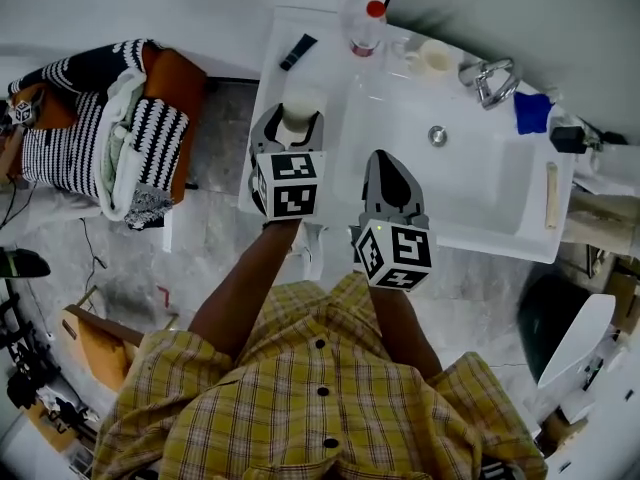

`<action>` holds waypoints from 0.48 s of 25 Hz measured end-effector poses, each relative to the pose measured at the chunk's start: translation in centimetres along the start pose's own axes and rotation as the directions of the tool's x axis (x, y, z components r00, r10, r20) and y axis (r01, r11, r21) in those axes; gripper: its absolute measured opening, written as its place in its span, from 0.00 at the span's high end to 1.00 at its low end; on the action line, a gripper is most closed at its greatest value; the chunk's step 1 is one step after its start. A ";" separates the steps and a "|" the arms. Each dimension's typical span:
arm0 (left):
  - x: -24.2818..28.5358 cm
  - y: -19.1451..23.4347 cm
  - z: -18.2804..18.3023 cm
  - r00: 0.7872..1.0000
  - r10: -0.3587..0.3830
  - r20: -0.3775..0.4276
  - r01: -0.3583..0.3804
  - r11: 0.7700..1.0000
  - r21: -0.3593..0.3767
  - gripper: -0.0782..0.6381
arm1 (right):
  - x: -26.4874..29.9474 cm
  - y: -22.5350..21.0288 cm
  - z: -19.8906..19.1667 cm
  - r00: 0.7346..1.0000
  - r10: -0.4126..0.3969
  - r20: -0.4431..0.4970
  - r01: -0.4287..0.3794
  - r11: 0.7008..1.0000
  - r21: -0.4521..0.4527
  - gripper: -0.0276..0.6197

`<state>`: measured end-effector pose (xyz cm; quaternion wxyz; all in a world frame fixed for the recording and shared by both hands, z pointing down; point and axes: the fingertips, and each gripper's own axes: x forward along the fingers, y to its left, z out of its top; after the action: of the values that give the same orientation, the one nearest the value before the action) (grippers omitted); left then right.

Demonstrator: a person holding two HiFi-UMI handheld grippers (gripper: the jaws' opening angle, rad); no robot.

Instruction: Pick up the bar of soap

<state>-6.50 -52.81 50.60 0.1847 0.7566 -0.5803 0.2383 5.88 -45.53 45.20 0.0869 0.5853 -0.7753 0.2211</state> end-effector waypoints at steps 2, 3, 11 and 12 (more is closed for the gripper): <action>-2.6 0.0 2.0 0.998 -0.003 0.060 0.003 1.000 0.011 0.54 | -0.9 0.8 0.6 1.000 0.005 0.016 -0.005 1.000 -0.008 0.93; -4.1 0.0 2.9 0.996 -0.004 0.089 0.003 1.000 0.011 0.54 | -1.4 1.2 0.9 1.000 0.008 0.023 -0.008 1.000 -0.012 0.93; -15.3 0.5 10.3 0.937 0.002 0.351 -0.002 1.000 -0.001 0.54 | -5.4 5.6 4.4 0.990 0.053 0.128 -0.046 0.998 -0.052 0.93; -16.6 0.5 11.1 0.925 0.003 0.380 -0.006 1.000 0.007 0.54 | -5.8 6.2 4.8 0.988 0.059 0.140 -0.051 0.997 -0.060 0.93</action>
<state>-8.94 -45.95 31.98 0.0651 0.7878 -0.6057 0.0903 2.34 -41.24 37.19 0.0418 0.5751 -0.8013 0.1594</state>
